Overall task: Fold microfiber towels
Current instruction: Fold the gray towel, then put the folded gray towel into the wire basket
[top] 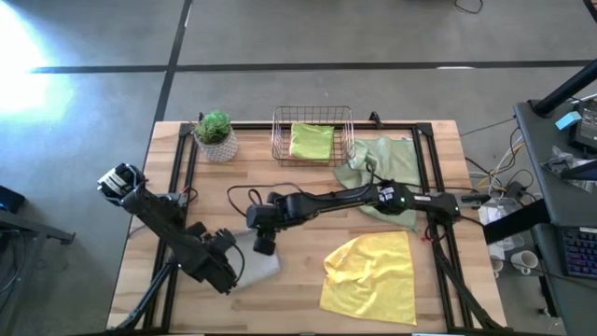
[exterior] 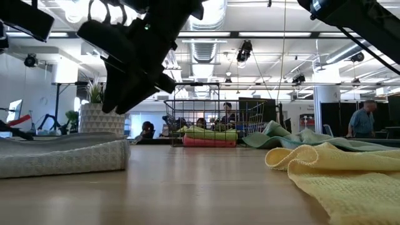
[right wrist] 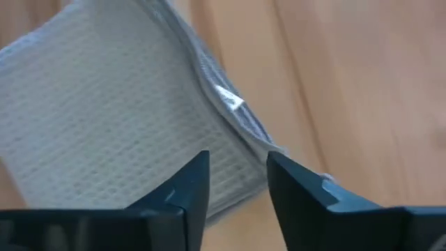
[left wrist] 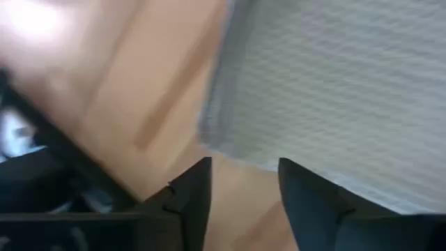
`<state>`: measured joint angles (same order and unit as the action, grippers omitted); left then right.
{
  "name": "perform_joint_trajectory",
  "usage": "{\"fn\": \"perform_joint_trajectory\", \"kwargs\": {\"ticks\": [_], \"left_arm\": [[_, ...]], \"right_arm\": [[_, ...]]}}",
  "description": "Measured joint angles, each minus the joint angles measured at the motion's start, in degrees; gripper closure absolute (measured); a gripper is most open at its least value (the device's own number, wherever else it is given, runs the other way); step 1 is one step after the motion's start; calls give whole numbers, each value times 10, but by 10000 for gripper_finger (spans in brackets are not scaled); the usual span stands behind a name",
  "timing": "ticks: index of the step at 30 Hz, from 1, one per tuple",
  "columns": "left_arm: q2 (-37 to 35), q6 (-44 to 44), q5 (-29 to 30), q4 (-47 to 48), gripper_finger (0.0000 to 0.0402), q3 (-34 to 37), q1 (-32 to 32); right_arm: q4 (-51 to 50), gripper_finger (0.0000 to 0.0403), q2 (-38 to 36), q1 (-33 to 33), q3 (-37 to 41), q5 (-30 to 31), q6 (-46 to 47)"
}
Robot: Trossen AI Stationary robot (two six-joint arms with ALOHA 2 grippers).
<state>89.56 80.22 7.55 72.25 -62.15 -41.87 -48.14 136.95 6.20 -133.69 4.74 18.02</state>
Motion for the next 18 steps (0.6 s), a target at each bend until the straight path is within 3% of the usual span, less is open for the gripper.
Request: {"fn": "perform_joint_trajectory", "kwargs": {"ticks": [4, 8, 14, 18], "left_arm": [[-4, -13, -28, 41, 223, 0, 4], [-13, -46, -57, 17, 218, -11, -6], [-14, -46, -3, -147, 217, -20, -60], [6, -45, 38, -238, 217, -16, -98]], "right_arm": [[-36, 245, -10, -7, 0, -17, -2], [-111, 238, -30, -6, 0, -63, -24], [-219, 244, -41, 21, 0, -66, -95], [-221, 252, -42, 51, 0, -67, -148]]}}
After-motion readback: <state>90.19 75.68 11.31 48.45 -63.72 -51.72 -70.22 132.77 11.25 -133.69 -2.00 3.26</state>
